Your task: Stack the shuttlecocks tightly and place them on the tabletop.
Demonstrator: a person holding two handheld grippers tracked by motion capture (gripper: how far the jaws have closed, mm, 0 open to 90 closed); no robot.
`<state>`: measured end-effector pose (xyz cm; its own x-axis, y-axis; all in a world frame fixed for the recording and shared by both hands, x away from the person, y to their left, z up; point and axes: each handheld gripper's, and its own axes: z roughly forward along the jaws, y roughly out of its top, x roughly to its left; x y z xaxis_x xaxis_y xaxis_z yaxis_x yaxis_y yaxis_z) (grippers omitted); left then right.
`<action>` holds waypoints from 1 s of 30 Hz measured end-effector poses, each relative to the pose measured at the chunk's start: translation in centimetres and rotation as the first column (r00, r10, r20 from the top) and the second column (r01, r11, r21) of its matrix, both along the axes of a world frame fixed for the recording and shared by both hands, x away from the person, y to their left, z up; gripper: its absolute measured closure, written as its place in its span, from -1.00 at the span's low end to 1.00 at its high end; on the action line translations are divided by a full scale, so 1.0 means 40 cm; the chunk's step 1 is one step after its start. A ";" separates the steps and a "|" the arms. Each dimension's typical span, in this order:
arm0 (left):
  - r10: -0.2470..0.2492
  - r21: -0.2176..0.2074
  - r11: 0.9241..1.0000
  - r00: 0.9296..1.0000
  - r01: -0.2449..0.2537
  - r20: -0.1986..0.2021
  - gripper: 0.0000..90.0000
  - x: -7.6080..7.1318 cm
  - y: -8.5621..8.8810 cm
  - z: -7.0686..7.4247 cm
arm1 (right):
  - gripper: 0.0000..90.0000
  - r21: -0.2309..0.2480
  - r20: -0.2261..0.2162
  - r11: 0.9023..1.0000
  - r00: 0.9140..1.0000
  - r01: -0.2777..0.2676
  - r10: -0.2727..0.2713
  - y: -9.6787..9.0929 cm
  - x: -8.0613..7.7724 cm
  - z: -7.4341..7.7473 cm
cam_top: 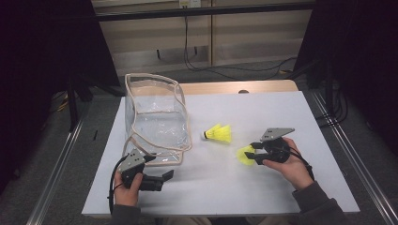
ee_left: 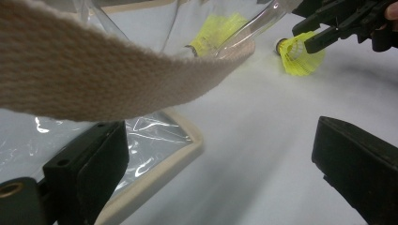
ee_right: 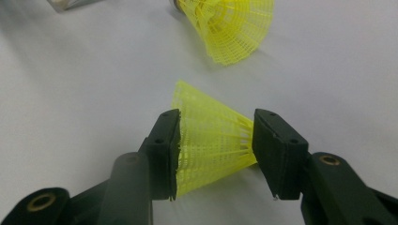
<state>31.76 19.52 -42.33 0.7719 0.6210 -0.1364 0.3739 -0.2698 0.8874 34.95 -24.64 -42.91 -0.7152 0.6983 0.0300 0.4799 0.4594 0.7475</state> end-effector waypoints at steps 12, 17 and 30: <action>0.000 0.001 1.000 1.000 0.000 0.001 -0.91 0.000 0.000 0.000 | 0.34 0.033 0.001 0.999 1.000 -0.004 0.004 -0.011 0.001 0.005; -0.003 0.000 1.000 1.000 0.003 -0.001 -0.91 0.000 0.000 0.000 | 0.41 0.039 0.005 0.999 1.000 -0.005 0.005 -0.014 -0.001 0.008; -0.006 0.002 1.000 1.000 0.006 0.000 -0.91 0.000 0.000 0.000 | 0.46 0.052 0.008 0.999 1.000 -0.008 0.007 -0.023 -0.001 0.015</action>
<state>31.78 19.52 -42.34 0.7753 0.6169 -0.1353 0.3725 -0.2736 0.8868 34.91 -25.56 -42.30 -0.7209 0.6904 0.0604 0.4703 0.4234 0.7743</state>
